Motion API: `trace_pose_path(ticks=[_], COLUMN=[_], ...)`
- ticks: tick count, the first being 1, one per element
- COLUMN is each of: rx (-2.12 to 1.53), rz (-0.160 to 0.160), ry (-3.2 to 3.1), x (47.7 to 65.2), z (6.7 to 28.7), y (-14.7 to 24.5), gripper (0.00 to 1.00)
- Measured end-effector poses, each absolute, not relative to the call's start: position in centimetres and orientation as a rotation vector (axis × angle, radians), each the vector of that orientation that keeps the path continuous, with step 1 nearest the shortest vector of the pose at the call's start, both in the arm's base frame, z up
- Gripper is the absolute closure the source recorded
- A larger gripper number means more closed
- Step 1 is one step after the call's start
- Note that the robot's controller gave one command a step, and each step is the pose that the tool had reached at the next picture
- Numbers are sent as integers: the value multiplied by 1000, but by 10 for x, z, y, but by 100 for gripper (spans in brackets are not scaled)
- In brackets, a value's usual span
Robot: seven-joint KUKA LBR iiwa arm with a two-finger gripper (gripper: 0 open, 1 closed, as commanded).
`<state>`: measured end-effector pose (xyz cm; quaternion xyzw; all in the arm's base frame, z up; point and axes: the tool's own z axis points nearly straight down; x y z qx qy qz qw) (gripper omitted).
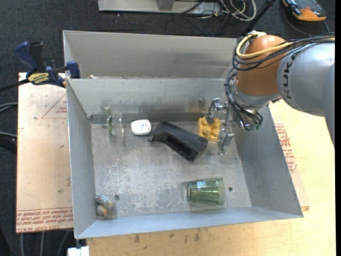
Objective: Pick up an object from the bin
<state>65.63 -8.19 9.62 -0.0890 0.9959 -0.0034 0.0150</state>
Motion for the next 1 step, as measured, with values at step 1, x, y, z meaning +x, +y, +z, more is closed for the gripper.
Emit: trace_pose_path(ticks=[1], rx=[-262], rz=[-10], ry=[3076], x=[661], z=[101], y=[-79], gripper=[100])
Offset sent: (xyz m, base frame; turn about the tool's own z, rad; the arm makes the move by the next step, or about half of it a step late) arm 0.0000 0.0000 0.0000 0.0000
